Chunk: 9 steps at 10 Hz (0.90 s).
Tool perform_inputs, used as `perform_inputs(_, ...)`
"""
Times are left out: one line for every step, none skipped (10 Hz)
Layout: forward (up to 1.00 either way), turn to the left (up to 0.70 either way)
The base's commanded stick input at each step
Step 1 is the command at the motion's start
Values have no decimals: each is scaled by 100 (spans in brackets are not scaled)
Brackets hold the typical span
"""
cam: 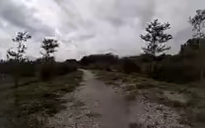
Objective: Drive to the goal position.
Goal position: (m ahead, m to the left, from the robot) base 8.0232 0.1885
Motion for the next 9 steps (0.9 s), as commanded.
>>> perform_inputs(85, 0)
perform_inputs(85, 0)
perform_inputs(85, 0)
perform_inputs(85, 0)
perform_inputs(85, 0)
perform_inputs(85, 0)
perform_inputs(85, 0)
perform_inputs(85, 0)
perform_inputs(85, 0)
